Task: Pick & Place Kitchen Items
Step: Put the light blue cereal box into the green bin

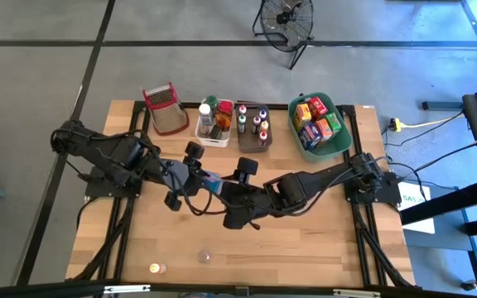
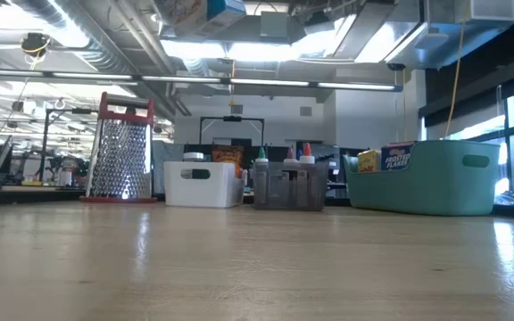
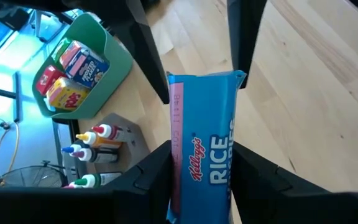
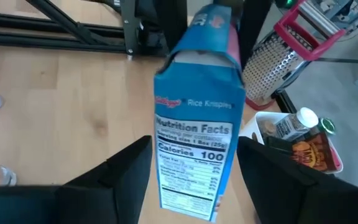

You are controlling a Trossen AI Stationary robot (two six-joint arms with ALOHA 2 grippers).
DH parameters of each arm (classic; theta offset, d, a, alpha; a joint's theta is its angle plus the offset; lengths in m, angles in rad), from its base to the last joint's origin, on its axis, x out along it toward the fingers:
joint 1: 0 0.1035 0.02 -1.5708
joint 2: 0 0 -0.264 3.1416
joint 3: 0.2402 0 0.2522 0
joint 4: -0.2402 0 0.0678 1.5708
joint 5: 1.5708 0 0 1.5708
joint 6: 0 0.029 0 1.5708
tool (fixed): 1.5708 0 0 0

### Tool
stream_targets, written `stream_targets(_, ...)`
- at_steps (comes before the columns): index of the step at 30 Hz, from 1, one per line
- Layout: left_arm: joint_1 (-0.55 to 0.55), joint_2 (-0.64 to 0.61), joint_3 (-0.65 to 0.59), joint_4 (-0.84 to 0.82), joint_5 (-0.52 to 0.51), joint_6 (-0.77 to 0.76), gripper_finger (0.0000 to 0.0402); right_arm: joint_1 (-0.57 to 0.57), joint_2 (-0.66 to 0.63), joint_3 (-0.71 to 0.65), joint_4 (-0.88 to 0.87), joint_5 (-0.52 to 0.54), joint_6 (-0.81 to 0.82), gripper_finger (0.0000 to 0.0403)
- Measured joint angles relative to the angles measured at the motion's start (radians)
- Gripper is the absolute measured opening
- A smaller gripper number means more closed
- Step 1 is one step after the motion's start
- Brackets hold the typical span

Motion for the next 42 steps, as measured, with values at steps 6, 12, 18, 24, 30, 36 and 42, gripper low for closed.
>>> stream_targets(6,0.000,0.000,0.000,0.018,0.000,0.000,0.0138,-0.004,0.000,0.000,0.033,0.000,-0.001,0.0238)
stream_targets(12,0.001,0.000,0.000,0.027,-0.001,0.001,0.0138,-0.021,0.000,0.000,0.035,-0.015,-0.009,0.0238)
stream_targets(18,0.000,0.000,0.000,0.027,0.002,0.009,0.0138,-0.027,0.000,0.000,0.033,-0.061,-0.019,0.0231)
stream_targets(24,0.000,0.000,0.000,0.027,0.014,0.010,0.0138,-0.027,0.000,0.000,0.033,-0.065,-0.019,0.0195)
stream_targets(30,0.000,0.000,0.000,0.039,0.015,-0.012,0.0139,-0.027,0.000,0.000,0.033,-0.064,-0.026,0.0174)
stream_targets(36,-0.002,0.000,0.000,0.088,-0.008,-0.072,0.0139,-0.028,0.000,0.000,0.032,-0.060,-0.026,0.0173)
stream_targets(42,-0.004,0.001,0.000,0.094,-0.004,-0.092,0.0145,-0.028,0.000,0.000,0.027,-0.060,-0.026,0.0172)
